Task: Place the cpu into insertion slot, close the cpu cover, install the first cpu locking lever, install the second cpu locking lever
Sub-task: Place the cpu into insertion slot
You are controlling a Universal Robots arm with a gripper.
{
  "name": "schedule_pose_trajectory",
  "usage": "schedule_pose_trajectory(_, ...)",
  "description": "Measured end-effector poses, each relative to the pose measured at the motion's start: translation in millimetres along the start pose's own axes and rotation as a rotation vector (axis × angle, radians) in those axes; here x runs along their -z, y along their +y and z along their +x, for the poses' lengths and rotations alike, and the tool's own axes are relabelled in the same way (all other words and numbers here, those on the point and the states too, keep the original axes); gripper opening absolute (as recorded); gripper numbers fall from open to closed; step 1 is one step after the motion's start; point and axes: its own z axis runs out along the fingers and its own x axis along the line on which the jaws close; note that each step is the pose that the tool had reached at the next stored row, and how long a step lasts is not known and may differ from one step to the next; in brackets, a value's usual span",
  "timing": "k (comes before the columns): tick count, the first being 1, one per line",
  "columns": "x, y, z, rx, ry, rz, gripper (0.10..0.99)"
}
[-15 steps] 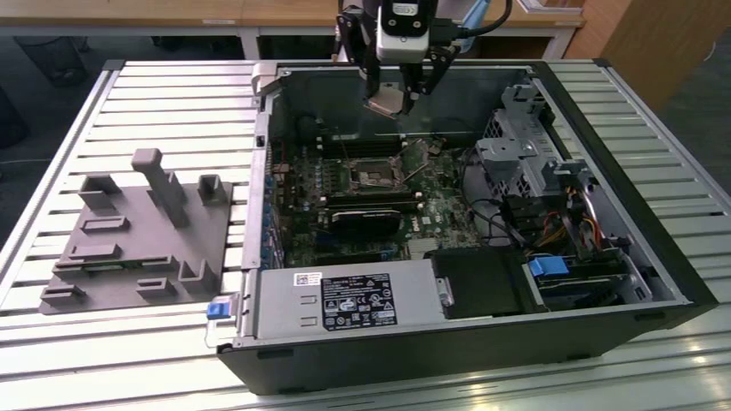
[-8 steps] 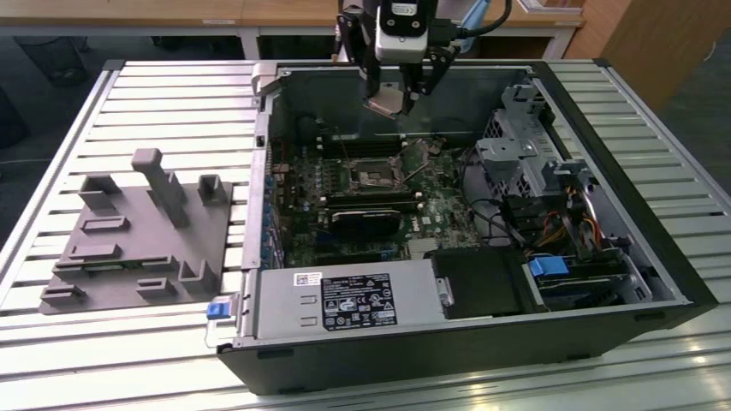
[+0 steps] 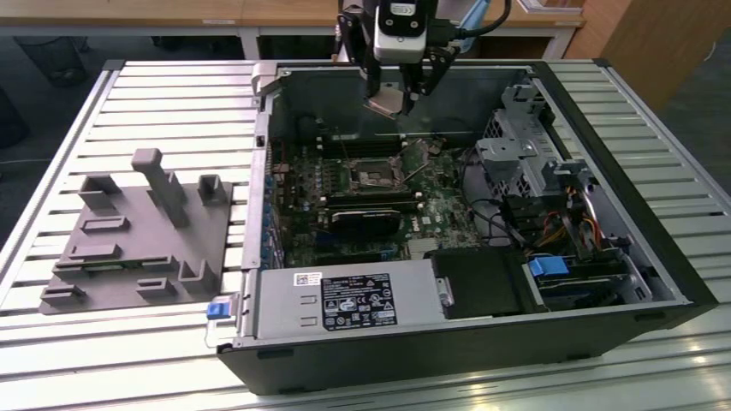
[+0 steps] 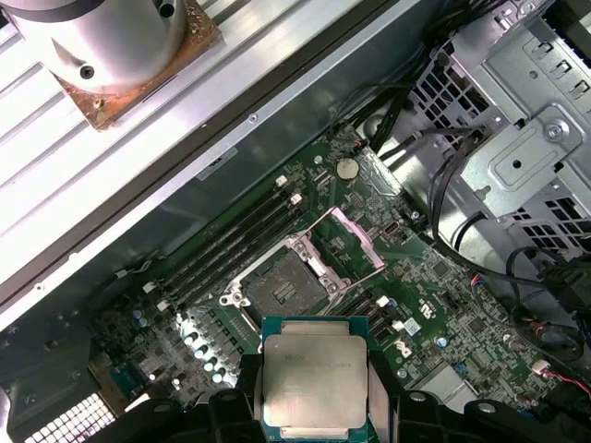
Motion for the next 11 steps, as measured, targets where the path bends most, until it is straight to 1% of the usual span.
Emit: schedule_pose_trajectory(11, -0.2, 0.0, 0.0, -0.023, -0.002, 0.0, 0.537)
